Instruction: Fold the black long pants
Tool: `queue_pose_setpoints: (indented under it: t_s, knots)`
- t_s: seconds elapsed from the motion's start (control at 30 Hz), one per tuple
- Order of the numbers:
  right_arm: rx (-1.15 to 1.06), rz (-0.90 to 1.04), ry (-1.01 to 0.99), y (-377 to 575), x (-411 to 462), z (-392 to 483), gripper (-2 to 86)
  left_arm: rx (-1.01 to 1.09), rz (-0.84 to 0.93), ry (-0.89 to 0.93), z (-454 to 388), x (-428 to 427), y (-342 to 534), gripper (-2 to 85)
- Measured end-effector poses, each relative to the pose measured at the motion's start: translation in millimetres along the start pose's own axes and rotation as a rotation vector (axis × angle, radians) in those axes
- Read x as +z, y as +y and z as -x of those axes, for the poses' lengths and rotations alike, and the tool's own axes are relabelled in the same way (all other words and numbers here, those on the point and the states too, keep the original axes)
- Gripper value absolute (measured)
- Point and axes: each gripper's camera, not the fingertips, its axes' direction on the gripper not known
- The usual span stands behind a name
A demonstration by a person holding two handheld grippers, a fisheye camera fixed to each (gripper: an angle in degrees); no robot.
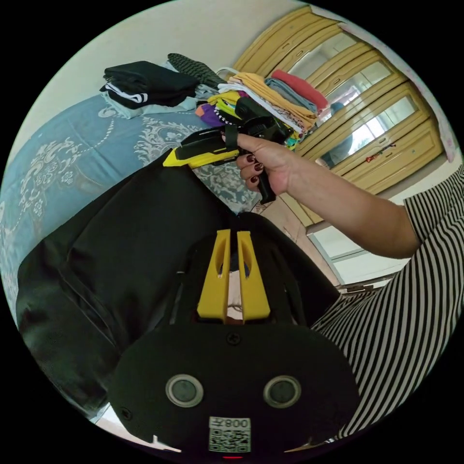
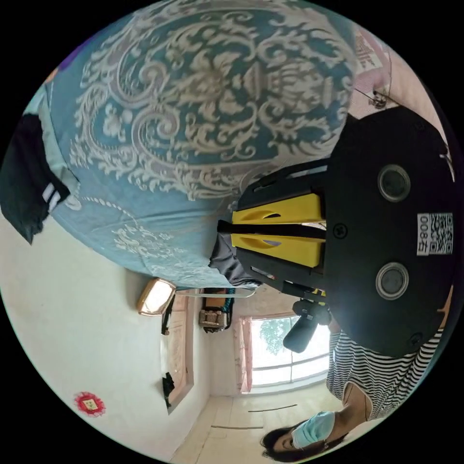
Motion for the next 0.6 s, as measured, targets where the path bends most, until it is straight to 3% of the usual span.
queue_pose_setpoints:
  t_s: [0.17,0.3,0.6]
  knots:
    - [0.056,-0.091,-0.107,16,-28,45,2.6,0.013,-0.071,0.042,10,-25,39,2.3]
    - [-0.027,-0.081,-0.193,6,-13,118,2.6,-0.096,-0.272,0.098,45,-92,109,2.4]
    - [-0.282,0.119,-0.233,-30,101,329,2.7,-0.324,-0.615,-0.109,106,-221,307,2.3]
